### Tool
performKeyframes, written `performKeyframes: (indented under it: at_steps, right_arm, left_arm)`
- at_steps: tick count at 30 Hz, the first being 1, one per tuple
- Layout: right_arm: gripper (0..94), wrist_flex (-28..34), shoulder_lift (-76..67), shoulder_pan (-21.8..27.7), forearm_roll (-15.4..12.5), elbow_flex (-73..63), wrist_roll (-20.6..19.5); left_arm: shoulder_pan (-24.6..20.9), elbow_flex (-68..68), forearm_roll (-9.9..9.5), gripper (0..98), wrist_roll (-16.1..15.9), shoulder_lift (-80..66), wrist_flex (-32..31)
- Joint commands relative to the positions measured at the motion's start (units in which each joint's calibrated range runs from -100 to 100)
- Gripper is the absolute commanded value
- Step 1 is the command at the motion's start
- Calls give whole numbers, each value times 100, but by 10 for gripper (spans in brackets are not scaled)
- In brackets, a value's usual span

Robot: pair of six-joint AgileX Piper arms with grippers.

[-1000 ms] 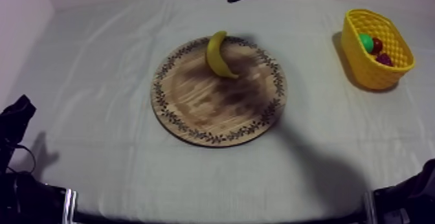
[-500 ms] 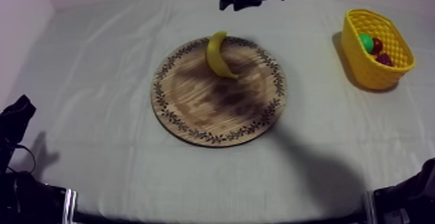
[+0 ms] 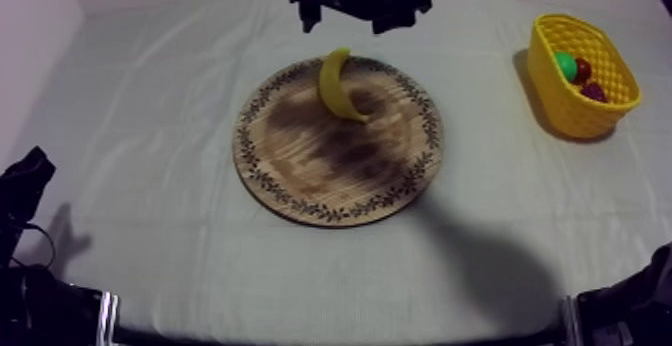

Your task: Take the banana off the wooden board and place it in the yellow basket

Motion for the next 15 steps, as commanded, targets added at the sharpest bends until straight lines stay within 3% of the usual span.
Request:
performKeyframes:
  at_steps: [1,8,15]
  right_arm:
    - [814,-16,148,1,2,-59,15]
    - [848,75,963,111,-245,-668,256]
    - [854,172,1679,150,-270,-1210,312]
  left_arm:
    - [-2,0,3,1,0,4,0]
    - [-2,0,3,1,0,4,0]
    - [-2,0,3,1,0,4,0]
